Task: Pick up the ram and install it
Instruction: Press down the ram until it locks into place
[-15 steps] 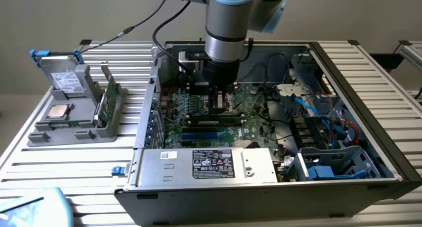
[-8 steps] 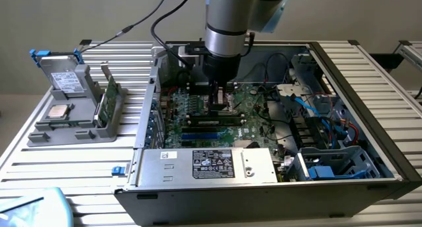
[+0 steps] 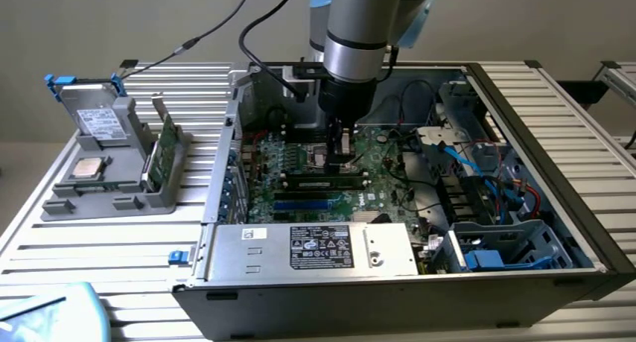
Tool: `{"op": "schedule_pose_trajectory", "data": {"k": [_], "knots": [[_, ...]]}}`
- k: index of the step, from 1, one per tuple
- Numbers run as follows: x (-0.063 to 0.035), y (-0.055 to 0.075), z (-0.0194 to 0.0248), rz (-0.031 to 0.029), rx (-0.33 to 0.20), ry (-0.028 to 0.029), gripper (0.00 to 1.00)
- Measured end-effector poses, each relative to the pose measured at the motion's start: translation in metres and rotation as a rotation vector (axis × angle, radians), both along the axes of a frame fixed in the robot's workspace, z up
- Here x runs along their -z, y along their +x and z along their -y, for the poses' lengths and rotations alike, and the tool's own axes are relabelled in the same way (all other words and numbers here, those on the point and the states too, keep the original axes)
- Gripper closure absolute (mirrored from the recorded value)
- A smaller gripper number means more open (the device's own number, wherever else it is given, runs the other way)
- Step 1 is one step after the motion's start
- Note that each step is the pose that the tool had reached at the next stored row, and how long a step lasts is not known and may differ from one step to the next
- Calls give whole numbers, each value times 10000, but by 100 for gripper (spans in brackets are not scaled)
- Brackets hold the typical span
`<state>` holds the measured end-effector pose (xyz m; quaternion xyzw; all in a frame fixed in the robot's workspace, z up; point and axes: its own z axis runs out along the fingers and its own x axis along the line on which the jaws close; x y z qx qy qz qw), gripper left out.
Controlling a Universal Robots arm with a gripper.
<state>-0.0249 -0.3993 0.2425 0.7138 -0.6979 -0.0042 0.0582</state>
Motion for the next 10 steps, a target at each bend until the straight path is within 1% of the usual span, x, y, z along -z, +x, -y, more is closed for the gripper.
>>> {"op": "schedule_pose_trajectory", "data": {"k": [10], "knots": [[-1,0,0,-1,1,-1,89]]}}
